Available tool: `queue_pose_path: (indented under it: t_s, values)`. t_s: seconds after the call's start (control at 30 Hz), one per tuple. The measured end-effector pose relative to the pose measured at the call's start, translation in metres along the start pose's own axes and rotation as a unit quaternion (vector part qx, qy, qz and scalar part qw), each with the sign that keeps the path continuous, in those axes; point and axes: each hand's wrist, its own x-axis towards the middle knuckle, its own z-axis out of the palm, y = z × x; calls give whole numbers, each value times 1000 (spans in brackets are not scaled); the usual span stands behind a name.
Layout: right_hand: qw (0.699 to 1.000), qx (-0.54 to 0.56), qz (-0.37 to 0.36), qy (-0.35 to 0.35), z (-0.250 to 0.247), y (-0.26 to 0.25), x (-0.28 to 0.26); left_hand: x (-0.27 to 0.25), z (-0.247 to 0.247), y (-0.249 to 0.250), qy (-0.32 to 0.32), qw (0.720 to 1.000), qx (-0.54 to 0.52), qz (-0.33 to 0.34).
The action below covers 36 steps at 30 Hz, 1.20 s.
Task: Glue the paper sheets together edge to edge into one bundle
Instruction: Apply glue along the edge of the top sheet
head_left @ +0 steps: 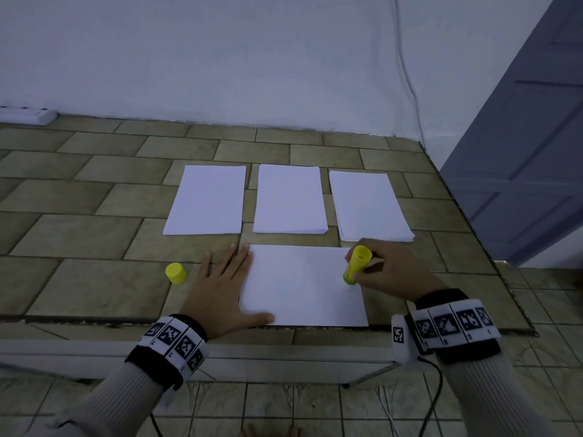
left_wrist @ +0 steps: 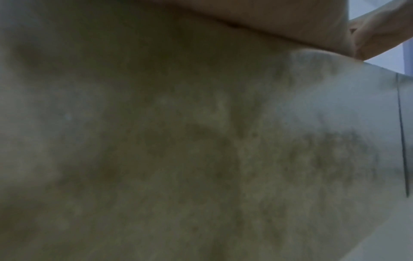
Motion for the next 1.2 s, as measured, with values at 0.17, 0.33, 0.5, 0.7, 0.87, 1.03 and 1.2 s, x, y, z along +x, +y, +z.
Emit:
queue_pose_path:
  t_s: [0.17,0.33,0.5,0.7,0.87,1.03,1.2]
  values:
    - [998,-44,5,43,-6,9,32,-1,-4,1,-13,1000,8,-2]
    - [996,-52,20,68,-4,13,46,0,-2,1,-11,1000,5,-1]
    - [989,-88,62,99,-6,7,38,0,-2,0,-6,1000,5,2]
    - [951,-249,180,22,-16,8,17,-1,0,0,3,1000,-2,-1]
    - [929,-284,230,-56,-11,11,8,0,2,-1,15,1000,-23,1]
    - [953,-188,226,69,-21,15,1,0,0,-1,5,1000,-20,-2]
    - [936,-110,272,197,-24,28,-4,0,1,-3,6,1000,-15,10]
